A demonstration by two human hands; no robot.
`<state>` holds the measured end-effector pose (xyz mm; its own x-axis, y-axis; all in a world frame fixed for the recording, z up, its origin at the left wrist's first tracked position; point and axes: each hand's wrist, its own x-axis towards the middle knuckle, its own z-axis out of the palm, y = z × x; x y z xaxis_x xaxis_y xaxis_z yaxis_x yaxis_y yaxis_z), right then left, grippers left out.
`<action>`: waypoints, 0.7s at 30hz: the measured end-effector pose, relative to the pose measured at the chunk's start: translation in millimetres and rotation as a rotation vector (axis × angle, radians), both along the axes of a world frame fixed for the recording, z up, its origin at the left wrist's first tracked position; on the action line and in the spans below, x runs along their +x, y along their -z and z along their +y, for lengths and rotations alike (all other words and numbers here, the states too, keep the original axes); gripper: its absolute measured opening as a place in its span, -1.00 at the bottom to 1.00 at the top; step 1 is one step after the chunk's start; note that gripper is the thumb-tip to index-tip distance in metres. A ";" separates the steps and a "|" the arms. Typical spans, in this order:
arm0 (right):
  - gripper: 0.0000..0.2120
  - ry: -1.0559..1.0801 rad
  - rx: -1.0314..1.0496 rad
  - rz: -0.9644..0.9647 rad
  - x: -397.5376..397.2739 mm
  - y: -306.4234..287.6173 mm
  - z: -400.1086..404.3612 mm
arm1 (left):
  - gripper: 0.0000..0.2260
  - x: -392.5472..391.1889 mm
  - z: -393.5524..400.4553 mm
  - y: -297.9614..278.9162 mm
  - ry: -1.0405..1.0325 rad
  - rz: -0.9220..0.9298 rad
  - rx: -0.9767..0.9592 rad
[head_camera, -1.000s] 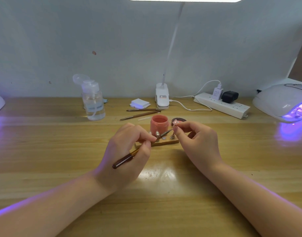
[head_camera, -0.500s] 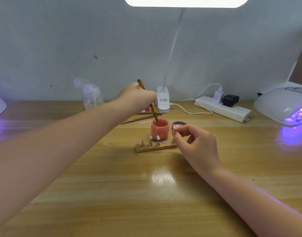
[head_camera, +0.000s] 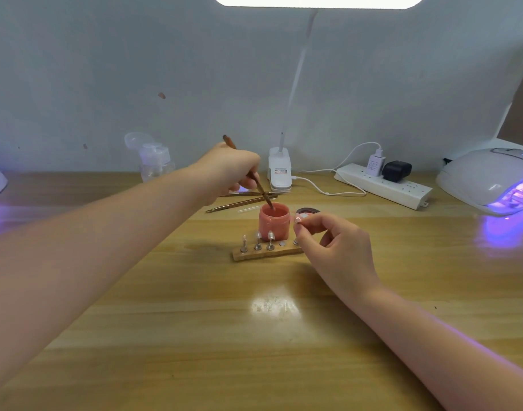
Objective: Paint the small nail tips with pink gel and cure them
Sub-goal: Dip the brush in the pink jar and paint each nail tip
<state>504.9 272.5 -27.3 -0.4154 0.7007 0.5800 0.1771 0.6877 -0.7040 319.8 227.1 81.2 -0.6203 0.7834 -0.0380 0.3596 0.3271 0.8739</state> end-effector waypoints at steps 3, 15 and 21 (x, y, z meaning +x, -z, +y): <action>-0.95 0.001 0.003 -0.004 0.3 -0.2 0.2 | -0.84 -11.1 -9.6 7.0 -0.041 -0.166 0.005; -0.94 0.004 0.028 -0.016 0.4 0.2 0.5 | -0.84 -30.8 -42.5 40.3 -0.142 -0.512 0.102; -0.94 0.006 0.007 0.001 0.0 1.3 1.5 | -0.85 -12.9 -59.2 46.1 -0.086 -0.322 0.499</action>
